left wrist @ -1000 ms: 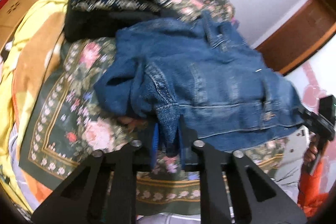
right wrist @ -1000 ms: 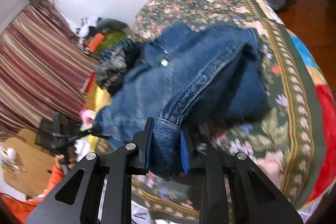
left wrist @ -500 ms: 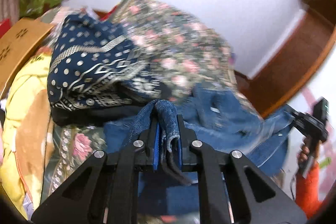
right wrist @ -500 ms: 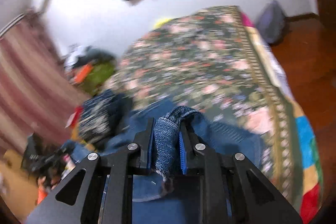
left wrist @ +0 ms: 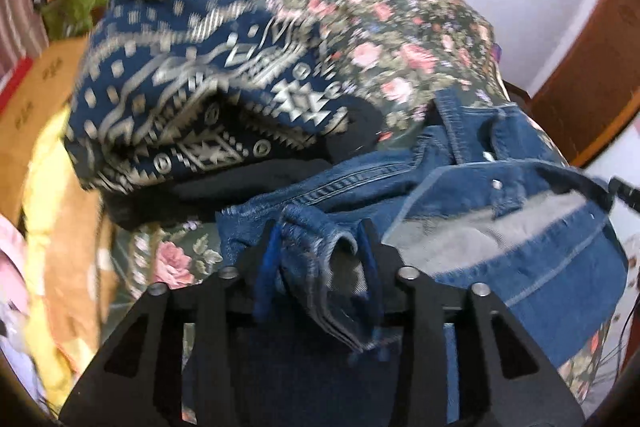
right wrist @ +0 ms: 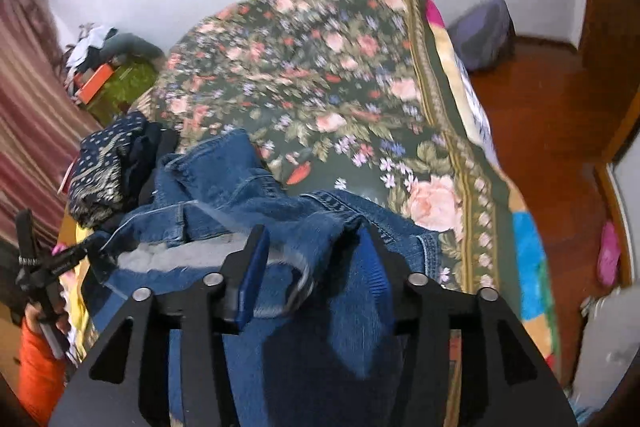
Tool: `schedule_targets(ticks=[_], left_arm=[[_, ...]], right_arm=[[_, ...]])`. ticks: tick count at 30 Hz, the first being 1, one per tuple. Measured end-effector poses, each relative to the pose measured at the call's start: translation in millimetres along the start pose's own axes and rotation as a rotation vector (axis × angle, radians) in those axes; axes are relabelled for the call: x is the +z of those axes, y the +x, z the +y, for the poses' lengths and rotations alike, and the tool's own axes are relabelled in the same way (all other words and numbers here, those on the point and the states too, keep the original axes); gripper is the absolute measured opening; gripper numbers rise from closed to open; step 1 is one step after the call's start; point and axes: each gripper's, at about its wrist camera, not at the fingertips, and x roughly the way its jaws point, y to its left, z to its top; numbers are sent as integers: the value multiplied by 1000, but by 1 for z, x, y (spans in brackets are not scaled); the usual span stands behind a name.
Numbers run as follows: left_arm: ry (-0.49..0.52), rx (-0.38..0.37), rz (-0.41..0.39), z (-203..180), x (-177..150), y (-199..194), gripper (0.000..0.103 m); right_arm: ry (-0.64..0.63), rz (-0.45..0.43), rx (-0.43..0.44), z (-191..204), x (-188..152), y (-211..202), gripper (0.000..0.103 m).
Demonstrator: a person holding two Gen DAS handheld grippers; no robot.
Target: Fold large clothes
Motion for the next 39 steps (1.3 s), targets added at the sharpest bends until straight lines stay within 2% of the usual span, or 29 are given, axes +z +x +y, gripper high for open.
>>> schedule_targets(ticks=[2, 6, 11, 13, 15, 16, 17, 18, 21, 23, 24, 27, 30, 39], left_arm=[[45, 0, -31, -9, -2, -18, 45], [100, -16, -41, -26, -7, -31, 48], [201, -70, 60, -57, -36, -19, 48], [240, -96, 119, -69, -50, -7, 48], [280, -82, 153, -81, -58, 8, 49], [287, -74, 145, -83, -61, 10, 54], [288, -73, 128, -85, -59, 14, 62], [280, -73, 131, -84, -54, 19, 65], [227, -108, 162, -81, -30, 40, 66], [212, -60, 166, -79, -8, 55, 66], [212, -30, 160, -81, 2, 62, 66], [203, 76, 94, -81, 28, 69, 65], [172, 83, 36, -79, 38, 56, 65], [183, 91, -3, -79, 13, 15, 65]], right_arm=[[-43, 9, 0, 8, -4, -6, 47], [-171, 63, -20, 32, -18, 0, 47], [-321, 194, -27, 61, -44, 30, 47], [-385, 162, -67, 71, -50, 34, 55], [-417, 169, -60, 77, -46, 44, 67], [-411, 181, -59, 78, -44, 48, 69], [-398, 194, -58, 78, -37, 55, 73], [-387, 210, -50, 77, -30, 62, 74], [-364, 261, -47, 77, -8, 84, 74], [-336, 273, -64, 78, 8, 95, 73], [-304, 255, -79, 76, 20, 100, 69], [-183, 154, -104, 68, 42, 93, 70], [-112, 61, -67, 64, 51, 76, 71], [-232, 22, -71, 91, 24, 46, 72]])
